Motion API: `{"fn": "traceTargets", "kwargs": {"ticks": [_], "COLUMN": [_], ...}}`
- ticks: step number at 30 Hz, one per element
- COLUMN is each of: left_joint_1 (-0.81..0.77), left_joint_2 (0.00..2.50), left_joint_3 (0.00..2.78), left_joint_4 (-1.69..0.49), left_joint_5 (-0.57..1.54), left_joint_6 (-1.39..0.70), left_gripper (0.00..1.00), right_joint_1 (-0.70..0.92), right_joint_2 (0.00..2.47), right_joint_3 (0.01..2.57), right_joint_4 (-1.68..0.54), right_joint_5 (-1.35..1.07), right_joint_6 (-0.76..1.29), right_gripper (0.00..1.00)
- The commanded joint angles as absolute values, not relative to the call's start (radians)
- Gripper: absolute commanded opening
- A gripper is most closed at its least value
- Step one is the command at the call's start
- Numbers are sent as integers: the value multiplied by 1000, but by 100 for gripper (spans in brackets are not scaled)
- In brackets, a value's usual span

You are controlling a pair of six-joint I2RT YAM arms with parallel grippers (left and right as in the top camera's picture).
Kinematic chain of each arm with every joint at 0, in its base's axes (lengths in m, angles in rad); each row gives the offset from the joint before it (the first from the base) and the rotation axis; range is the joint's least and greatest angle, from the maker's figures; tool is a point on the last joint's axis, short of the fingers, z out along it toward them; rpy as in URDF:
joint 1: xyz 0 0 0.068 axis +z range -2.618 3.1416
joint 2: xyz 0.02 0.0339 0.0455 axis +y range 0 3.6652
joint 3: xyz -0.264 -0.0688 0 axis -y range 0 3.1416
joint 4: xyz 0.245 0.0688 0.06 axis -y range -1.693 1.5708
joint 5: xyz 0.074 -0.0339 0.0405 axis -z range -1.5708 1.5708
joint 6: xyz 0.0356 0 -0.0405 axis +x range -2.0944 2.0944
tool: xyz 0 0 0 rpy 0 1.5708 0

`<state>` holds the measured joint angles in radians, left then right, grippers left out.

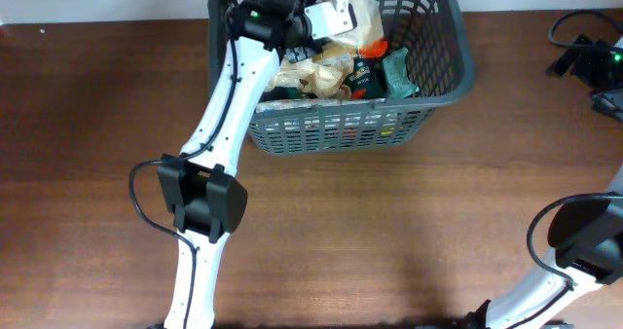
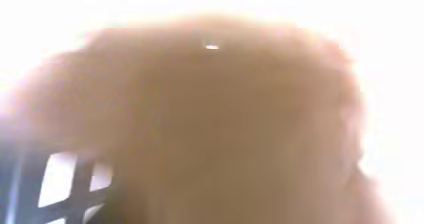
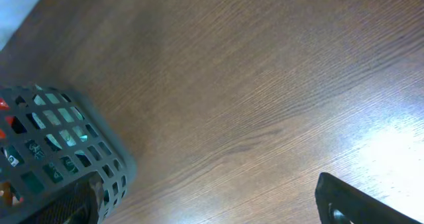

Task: Pack container
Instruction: 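Carry the tan paper bag into the basket and release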

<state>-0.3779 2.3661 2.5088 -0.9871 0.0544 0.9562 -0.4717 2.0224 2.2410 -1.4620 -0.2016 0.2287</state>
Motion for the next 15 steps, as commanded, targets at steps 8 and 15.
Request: {"fn": "traceTargets", "kwargs": {"ticks": [8, 15], "left_joint_1": [-371, -281], "left_joint_2": [2227, 2008], "left_joint_3": [2627, 2758], "left_joint_4": [-1020, -1096], "left_joint_5": [-158, -226], "left_joint_6": [614, 405], "left_gripper": [99, 99], "right_joint_1": [-472, -472], "right_joint_2": [2003, 2003], "right_joint_3": [2241, 2241], "right_joint_4": [-1462, -1462], "right_joint_5": [-206, -206], "right_joint_6": [226, 226], "right_gripper": [99, 99]}}
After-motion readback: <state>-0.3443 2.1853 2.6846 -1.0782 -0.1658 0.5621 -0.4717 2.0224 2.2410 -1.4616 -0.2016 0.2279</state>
